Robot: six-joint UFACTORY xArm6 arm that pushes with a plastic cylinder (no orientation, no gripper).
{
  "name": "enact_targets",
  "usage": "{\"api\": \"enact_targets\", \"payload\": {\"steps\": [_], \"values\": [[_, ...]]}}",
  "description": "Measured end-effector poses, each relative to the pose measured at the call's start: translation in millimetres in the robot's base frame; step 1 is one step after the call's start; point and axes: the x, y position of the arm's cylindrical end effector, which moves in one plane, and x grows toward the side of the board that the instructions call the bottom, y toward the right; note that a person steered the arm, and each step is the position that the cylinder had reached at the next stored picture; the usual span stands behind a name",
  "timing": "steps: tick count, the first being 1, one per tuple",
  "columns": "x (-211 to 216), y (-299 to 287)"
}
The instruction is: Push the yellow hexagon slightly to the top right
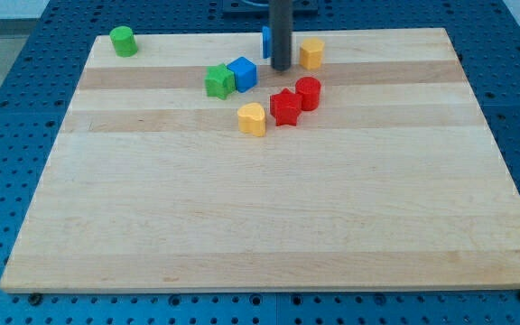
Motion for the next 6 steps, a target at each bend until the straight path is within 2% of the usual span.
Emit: {"api": "enact_targets", "payload": {"steps": [4, 5, 6], "values": [[-32.2, 86.5], [-32.7, 99.2], [-37.6, 79.7]]}}
